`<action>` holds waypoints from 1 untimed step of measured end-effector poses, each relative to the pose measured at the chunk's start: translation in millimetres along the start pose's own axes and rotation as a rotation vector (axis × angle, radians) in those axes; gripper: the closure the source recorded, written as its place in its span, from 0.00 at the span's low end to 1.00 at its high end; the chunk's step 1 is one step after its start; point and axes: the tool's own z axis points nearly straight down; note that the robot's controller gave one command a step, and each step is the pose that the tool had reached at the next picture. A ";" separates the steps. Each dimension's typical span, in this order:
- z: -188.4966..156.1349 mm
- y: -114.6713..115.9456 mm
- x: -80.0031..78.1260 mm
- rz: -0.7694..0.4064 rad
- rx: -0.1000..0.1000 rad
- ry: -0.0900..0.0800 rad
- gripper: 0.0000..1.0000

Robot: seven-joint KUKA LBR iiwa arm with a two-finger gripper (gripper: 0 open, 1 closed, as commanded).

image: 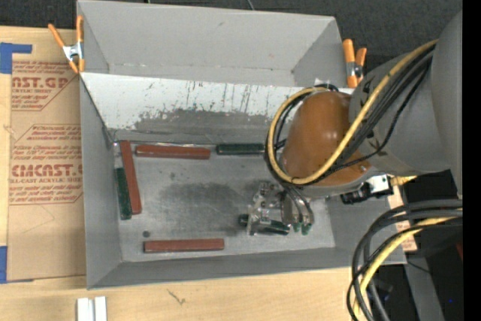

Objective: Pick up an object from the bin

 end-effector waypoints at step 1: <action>-8.4 0.5 -0.9 0.000 -0.001 -0.004 1.00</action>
Offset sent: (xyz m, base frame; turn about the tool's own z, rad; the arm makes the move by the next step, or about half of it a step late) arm 0.0000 -0.0001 0.0557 0.0000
